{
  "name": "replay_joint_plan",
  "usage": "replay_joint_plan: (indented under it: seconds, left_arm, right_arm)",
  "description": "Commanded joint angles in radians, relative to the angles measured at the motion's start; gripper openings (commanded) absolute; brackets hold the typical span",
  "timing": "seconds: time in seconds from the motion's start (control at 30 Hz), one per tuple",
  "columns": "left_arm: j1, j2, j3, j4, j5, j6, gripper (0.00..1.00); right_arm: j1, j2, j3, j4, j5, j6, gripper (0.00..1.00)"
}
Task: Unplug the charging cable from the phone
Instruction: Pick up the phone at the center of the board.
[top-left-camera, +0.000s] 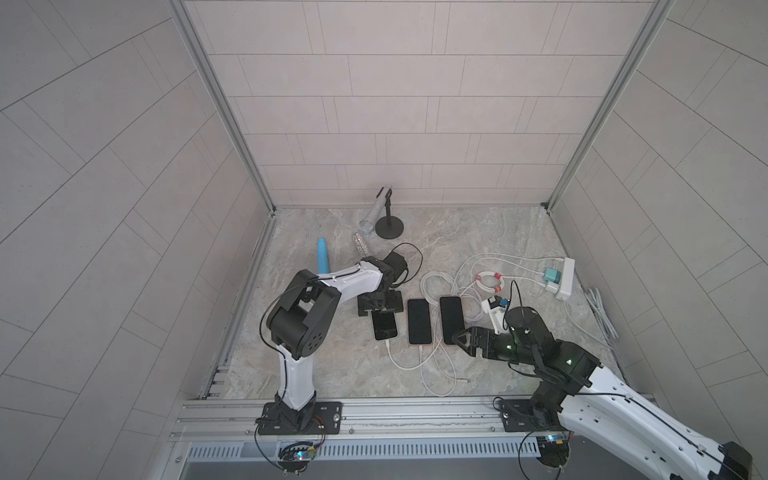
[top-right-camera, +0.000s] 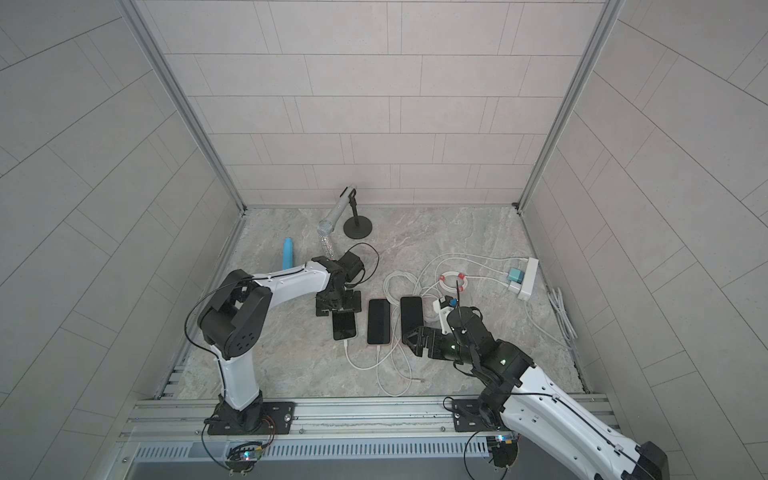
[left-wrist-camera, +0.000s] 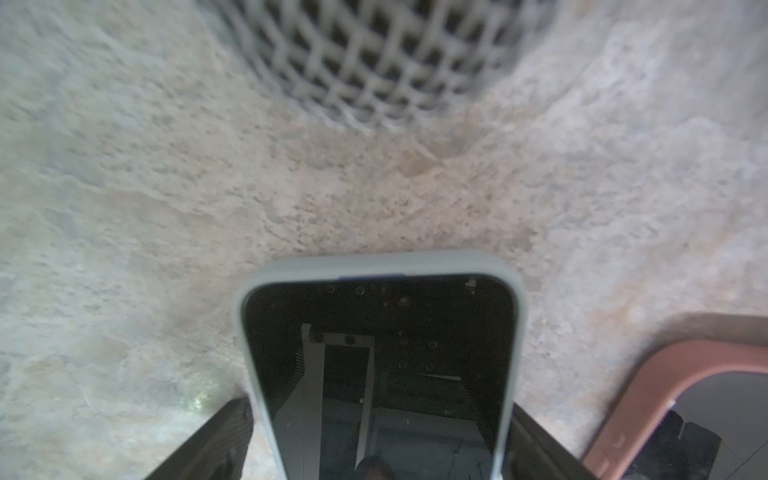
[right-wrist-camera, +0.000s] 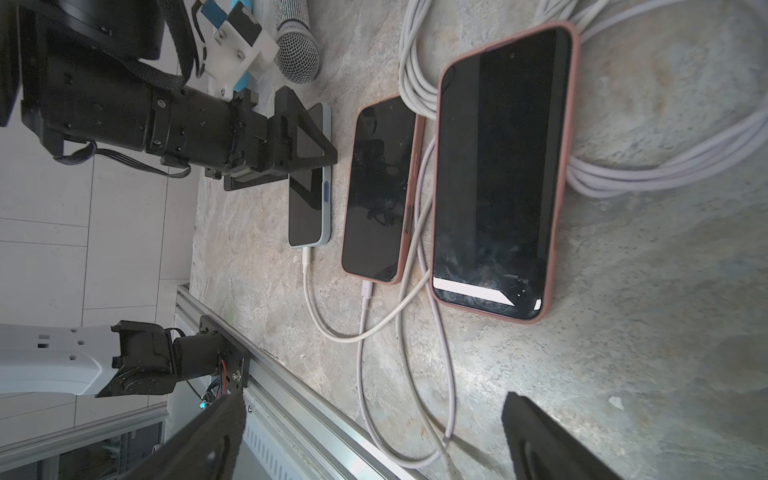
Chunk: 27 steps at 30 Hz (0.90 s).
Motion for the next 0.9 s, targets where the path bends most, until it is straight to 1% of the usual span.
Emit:
replay_joint_plan:
  seconds: [0.0,0.1,0.3,0.37,0.47,0.6,0.67,0.73,0.87]
  left_arm:
    - [0.001,0.033,-0.03,0.012,0.018,-0.002,0.9]
    - [0.002,0.036,-0.046,0.031,0.031,-0.007,0.85]
    - [0.007,0.027,-0.073,0.062,0.059,-0.018,0.64]
    - [0.008,0.016,-0.079,0.07,0.072,-0.022,0.53]
    - [0.007,-0.005,-0.083,0.068,0.076,-0.027,0.4]
    - [0.007,-0.024,-0.077,0.049,0.082,-0.024,0.14]
    - [0.008,-0.031,-0.073,0.04,0.088,-0.021,0.05]
    - [0.006,-0.044,-0.077,0.036,0.088,-0.018,0.0]
    - [-0.001,-0.076,-0.068,0.012,0.078,-0.012,0.0]
  right_arm:
    - [-0.004,-0.006,0.012,-0.002,0.0,-0.01,1.0]
    - [-0.004,-0.006,0.013,-0.003,-0.001,-0.009,1.0]
    - [-0.004,-0.005,0.018,-0.007,-0.001,-0.012,1.0]
    - [-0.004,-0.008,0.024,-0.009,-0.001,-0.012,1.0]
    - [-0.004,-0.011,0.025,-0.01,0.001,-0.011,1.0]
    - [-0.004,-0.013,0.025,-0.008,0.0,-0.008,1.0]
    - [-0.004,-0.015,0.023,-0.005,0.001,-0.005,1.0]
    - [-0.004,-0.013,0.024,0.0,-0.001,-0.003,1.0]
    - [-0.004,-0.012,0.026,0.007,-0.004,0.0,1.0]
